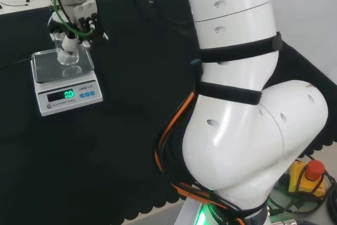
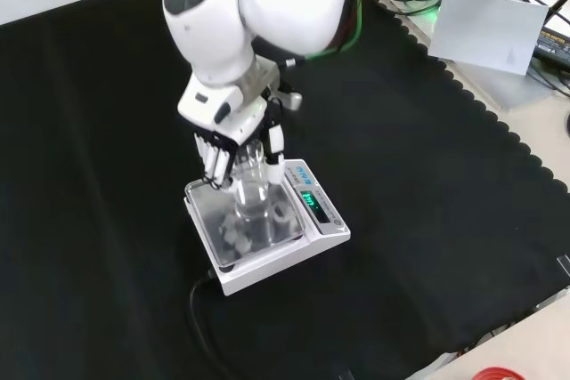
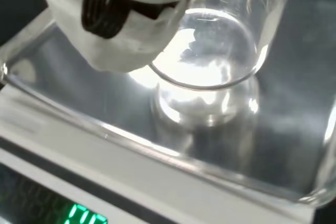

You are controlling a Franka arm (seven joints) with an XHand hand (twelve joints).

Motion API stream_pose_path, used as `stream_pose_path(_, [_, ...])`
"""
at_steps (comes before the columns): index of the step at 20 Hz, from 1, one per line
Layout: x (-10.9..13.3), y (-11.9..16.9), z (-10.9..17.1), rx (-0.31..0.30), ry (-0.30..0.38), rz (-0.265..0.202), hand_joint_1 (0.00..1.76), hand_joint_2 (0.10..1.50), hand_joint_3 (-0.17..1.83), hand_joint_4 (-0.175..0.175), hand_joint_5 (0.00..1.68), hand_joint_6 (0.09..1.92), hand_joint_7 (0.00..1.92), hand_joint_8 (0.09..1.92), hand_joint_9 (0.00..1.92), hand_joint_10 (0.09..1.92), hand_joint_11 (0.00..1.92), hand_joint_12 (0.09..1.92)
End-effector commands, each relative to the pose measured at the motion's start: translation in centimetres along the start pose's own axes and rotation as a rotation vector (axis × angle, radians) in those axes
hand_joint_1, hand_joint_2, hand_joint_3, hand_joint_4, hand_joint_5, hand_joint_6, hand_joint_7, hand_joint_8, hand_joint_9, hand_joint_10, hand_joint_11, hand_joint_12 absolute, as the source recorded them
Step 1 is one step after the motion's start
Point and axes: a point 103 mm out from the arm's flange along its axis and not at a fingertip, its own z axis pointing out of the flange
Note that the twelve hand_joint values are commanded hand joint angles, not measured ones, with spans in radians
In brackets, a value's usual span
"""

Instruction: Put the beaker on the electronic balance.

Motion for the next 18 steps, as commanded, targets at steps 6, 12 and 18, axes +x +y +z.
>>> stream_pose_path(6, [3.2, 2.5, 3.5, 0.114, -0.040, -0.045, 1.13, 0.66, 0.67, -0.027, 0.72, 1.01, 0.81, 1.11, 1.07, 0.88, 1.11, 0.90])
stream_pose_path(12, [1.7, 1.4, 1.7, 0.147, -0.023, -0.085, 0.69, 0.51, 0.31, 0.014, 0.02, 0.12, 0.10, 0.71, 0.33, 0.85, 0.08, 1.45])
stream_pose_path(18, [0.8, 0.5, -1.1, 0.171, -0.106, -0.005, 0.53, 0.54, 0.09, 0.027, 0.00, 0.09, 0.00, 0.13, 0.03, 0.88, 0.00, 1.26])
